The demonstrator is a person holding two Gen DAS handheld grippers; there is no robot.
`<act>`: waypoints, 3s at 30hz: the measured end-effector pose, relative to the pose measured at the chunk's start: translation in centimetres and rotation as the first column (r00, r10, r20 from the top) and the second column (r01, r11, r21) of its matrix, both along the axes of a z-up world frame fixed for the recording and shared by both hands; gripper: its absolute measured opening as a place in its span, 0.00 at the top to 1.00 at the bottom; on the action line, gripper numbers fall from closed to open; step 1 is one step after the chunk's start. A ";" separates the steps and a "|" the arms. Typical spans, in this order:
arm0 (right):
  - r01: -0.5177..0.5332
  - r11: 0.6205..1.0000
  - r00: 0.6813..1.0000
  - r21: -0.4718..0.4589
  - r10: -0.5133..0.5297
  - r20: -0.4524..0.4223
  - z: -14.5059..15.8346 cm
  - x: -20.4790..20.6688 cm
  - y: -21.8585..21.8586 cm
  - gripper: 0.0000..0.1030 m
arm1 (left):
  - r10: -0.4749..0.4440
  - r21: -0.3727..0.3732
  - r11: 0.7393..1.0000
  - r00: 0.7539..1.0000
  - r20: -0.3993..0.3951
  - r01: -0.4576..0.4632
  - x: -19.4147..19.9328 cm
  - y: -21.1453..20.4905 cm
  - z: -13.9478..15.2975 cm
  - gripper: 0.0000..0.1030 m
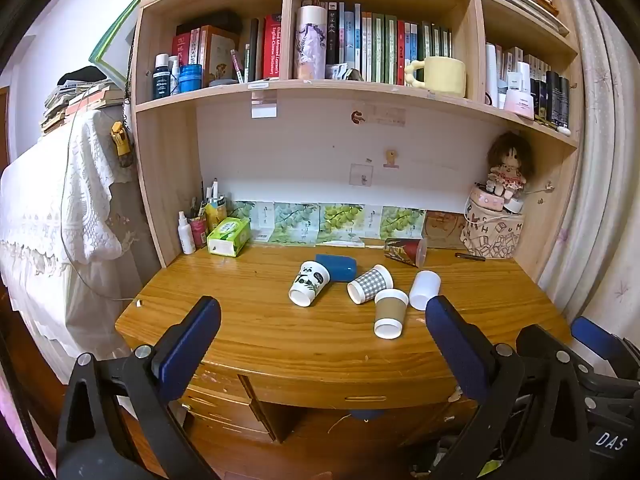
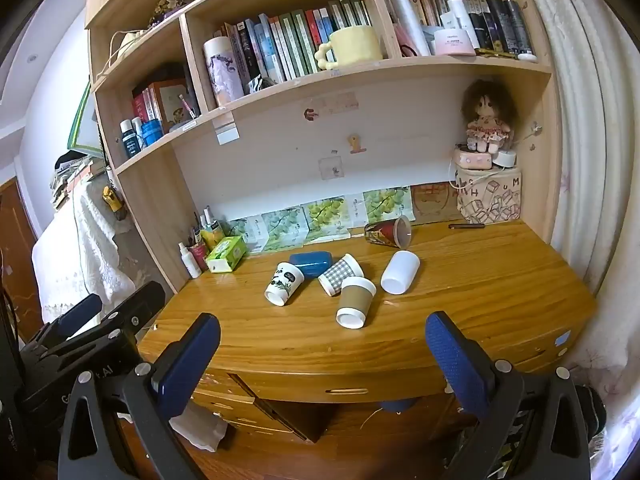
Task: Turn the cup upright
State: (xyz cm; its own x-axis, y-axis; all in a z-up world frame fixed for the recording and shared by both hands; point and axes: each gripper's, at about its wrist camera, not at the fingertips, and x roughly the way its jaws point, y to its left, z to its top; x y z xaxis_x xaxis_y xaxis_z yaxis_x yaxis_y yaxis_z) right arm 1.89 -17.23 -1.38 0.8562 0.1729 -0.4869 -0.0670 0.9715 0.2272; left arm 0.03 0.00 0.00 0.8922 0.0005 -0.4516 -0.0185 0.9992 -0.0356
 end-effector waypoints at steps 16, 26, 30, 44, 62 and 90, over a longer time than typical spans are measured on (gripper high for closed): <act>0.000 1.000 1.000 0.001 0.000 0.009 0.0 -0.4 0.0 0.00 | 0.002 0.005 1.000 1.000 0.025 -0.002 -0.5 -0.1 0.1 0.01; -0.015 1.000 1.000 0.001 0.015 0.024 0.7 -1.6 -0.3 0.00 | 0.005 -0.002 1.000 0.999 0.034 -0.005 -1.5 -0.2 0.3 0.01; -0.018 1.000 0.999 0.005 0.017 0.031 0.6 -1.9 -0.5 0.00 | 0.006 0.002 1.000 0.999 0.037 -0.006 -2.1 -0.3 0.4 0.01; -0.066 0.998 0.997 0.023 0.064 0.044 0.5 -2.7 -0.9 0.00 | 0.041 -0.016 0.999 0.999 0.008 -0.040 -3.2 -0.2 0.1 0.01; -0.050 0.994 0.998 0.100 0.055 -0.043 -1.2 0.4 -2.7 0.00 | -0.007 -0.021 1.000 0.997 -0.082 0.005 1.0 -1.3 -1.1 0.01; 0.068 0.948 0.949 0.310 0.035 -0.313 -5.8 19.0 -5.6 0.00 | -0.157 -0.026 0.987 0.946 -0.283 0.156 21.4 -2.2 -2.7 0.01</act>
